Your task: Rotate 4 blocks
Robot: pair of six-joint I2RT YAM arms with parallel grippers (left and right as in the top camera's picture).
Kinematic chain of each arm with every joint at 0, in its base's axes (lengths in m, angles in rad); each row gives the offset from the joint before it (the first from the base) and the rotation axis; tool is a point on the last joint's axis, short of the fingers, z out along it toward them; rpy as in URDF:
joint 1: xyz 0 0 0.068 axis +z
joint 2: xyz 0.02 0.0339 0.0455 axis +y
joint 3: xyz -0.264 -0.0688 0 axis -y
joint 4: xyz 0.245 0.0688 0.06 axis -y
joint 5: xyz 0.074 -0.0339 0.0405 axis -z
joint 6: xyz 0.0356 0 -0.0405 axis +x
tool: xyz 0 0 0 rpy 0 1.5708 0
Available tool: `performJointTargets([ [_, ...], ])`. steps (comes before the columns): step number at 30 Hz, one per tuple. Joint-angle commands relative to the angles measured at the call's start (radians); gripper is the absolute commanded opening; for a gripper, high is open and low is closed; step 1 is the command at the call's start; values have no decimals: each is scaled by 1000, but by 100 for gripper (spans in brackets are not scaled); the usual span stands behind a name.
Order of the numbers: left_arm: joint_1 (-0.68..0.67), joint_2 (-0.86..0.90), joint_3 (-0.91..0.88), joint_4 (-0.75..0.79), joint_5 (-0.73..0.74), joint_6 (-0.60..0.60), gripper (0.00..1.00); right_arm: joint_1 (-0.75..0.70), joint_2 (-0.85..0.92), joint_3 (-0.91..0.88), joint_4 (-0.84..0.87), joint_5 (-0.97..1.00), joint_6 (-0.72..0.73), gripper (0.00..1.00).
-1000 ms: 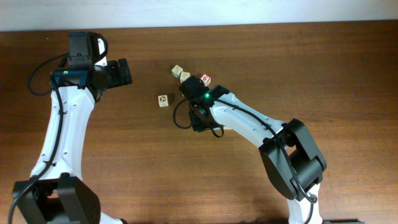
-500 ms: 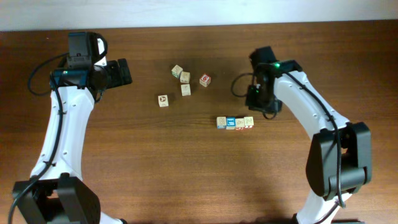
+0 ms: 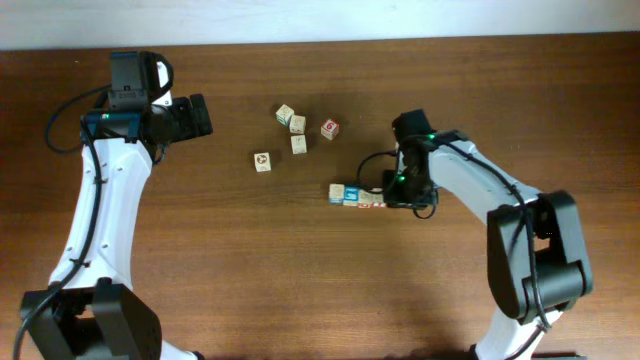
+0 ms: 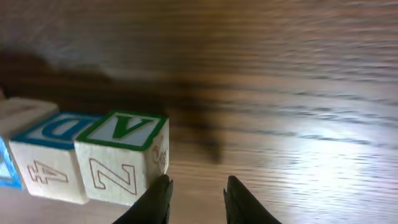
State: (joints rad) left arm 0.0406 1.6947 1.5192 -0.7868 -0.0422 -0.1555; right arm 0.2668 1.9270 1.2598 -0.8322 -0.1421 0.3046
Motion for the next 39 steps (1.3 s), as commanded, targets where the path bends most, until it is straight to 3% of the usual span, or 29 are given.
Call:
performJointTargets([
  [1, 2, 7, 15, 0, -7, -12, 99, 34, -5, -2, 8, -13, -9, 30],
  [6, 2, 7, 15, 0, -7, -12, 99, 66, -6, 203, -133, -163, -9, 29],
  [8, 2, 7, 15, 0, -7, -12, 99, 118, -6, 206, -125, -98, 75, 27],
  [14, 2, 7, 15, 0, -7, -12, 99, 263, 15, 203, 166, 118, 210, 27],
  [19, 2, 7, 15, 0, -7, -12, 99, 288, 68, 203, 207, 154, 210, 27],
  [21, 2, 7, 15, 0, -7, -12, 99, 286, 63, 209, 170, 153, 233, 26],
  [26, 2, 7, 15, 0, -7, -12, 99, 282, -19, 276, -117, 136, 285, 25],
  [32, 2, 7, 15, 0, -7, -12, 99, 283, 60, 246, 158, 165, 285, 23],
  [36, 2, 7, 15, 0, -7, -12, 99, 283, 116, 245, 216, 177, 284, 22],
  [38, 2, 7, 15, 0, -7, -12, 99, 284, 157, 245, 220, 177, 285, 9],
  [39, 2, 7, 15, 0, -7, -12, 99, 283, 163, 245, 222, 177, 285, 8],
])
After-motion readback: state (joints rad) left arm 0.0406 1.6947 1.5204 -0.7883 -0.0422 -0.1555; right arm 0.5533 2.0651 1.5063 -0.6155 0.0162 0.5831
